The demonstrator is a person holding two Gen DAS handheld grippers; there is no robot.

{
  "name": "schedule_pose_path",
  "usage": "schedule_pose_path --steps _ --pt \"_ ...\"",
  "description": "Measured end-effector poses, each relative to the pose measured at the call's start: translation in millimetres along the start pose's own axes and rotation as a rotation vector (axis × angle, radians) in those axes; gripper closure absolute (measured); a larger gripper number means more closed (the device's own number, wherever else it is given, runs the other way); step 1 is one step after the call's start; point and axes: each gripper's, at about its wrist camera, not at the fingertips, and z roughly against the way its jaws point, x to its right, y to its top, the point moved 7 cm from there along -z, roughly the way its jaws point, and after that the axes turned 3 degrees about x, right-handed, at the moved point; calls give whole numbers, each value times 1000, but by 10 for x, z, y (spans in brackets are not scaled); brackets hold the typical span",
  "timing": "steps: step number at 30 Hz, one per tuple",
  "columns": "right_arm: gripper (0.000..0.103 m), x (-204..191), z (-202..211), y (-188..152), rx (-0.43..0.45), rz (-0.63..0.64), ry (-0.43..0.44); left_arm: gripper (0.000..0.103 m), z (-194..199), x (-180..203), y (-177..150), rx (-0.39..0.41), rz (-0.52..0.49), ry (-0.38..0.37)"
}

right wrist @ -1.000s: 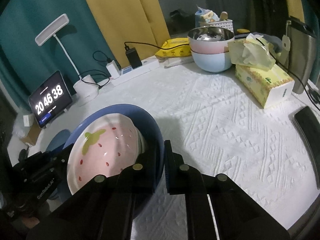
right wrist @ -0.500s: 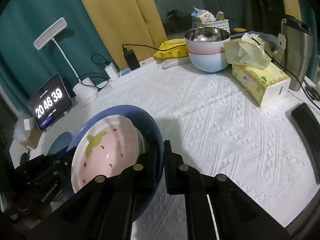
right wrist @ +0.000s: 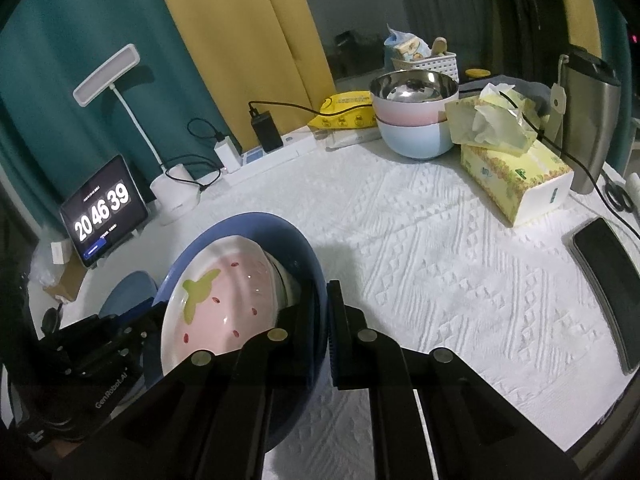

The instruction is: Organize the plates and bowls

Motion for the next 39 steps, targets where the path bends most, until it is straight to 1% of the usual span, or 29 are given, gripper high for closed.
schedule_pose_path --steps 12,16,18,19,22,23,29,33,36,39 --pt "96 75 -26 -40 -8 -11 2 94 -32 14 7 20 -9 -20" --pt "96 149 -68 -73 -21 -23 -10 94 -64 31 29 22 -13 -33" --pt "96 195 -93 -83 -36 -44 -2 93 -79 39 46 18 -10 -33" --pt "96 207 -99 -83 -40 -49 3 93 -81 29 49 12 0 -39" --pt "95 203 -111 -82 -41 -48 14 89 -143 -30 20 -41 87 -101" --pt "94 204 -116 -84 -43 -48 19 89 -146 -25 23 -44 90 -105" --pt "94 227 -133 -101 -36 -62 35 93 -141 14 30 -60 98 -94" --pt "96 217 -126 -99 -41 -65 1 93 -78 90 47 -47 49 -58" --pt "96 241 -108 -103 -50 -94 11 93 -40 82 67 -40 59 -76" --pt "96 232 -91 -116 -56 -105 12 93 25 73 114 -20 57 -78"
